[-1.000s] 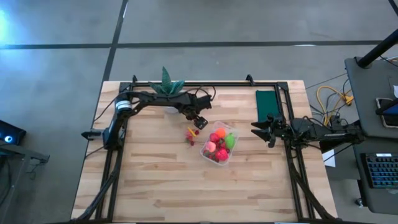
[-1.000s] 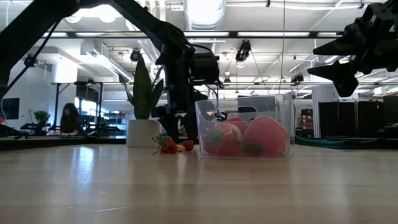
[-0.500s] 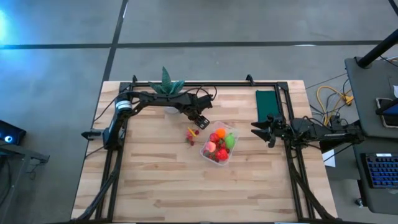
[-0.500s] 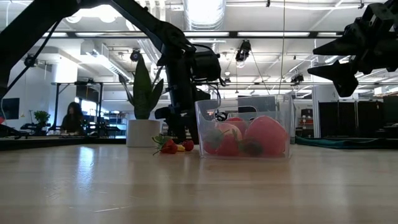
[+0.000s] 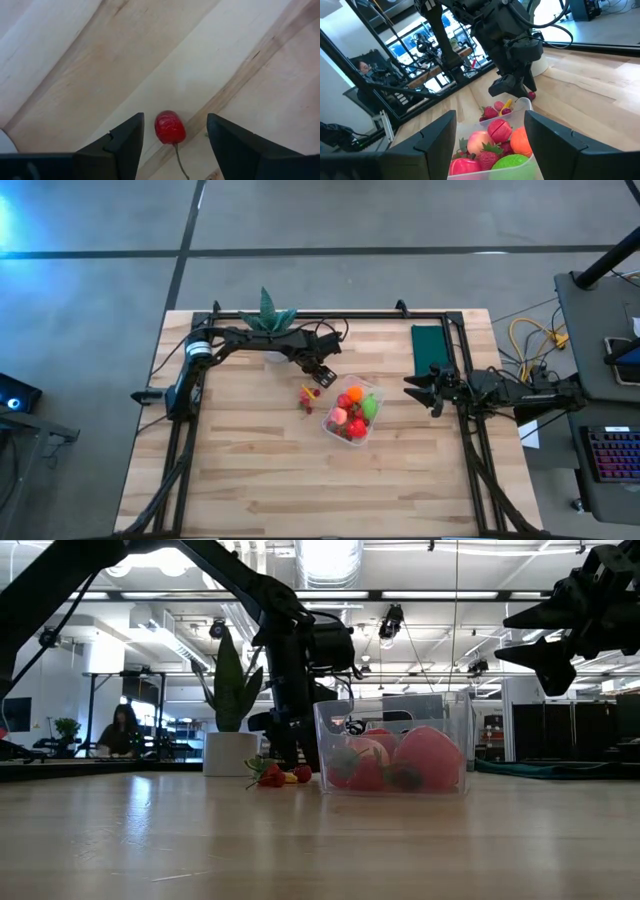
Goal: Pick and placing Produce into tupperware
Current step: Put the red cherry into the container
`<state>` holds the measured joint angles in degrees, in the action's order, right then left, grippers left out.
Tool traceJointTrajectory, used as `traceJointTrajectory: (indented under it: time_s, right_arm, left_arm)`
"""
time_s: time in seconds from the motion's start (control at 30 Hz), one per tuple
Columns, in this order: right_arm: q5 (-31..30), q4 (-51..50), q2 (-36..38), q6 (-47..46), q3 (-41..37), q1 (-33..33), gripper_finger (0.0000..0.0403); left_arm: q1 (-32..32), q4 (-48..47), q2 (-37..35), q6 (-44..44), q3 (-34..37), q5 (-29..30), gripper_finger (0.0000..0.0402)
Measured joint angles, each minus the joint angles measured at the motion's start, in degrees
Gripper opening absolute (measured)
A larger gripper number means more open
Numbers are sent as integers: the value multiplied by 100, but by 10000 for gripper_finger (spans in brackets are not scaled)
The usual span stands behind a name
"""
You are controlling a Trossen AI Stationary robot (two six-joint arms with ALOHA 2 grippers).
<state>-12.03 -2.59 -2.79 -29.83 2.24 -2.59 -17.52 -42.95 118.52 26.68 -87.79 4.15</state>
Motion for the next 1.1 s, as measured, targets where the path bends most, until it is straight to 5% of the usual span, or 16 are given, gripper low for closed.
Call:
traceJointTrajectory:
  time_s: [0.6,1.1]
  right_arm:
    - [0,0,0,1,0,-1,226]
    - [0,0,0,-1,0,0,226]
  left_arm:
    - [0,-18,0,-48,7,-84,133]
    - [-2,-248,-13,-179,214,-55,127]
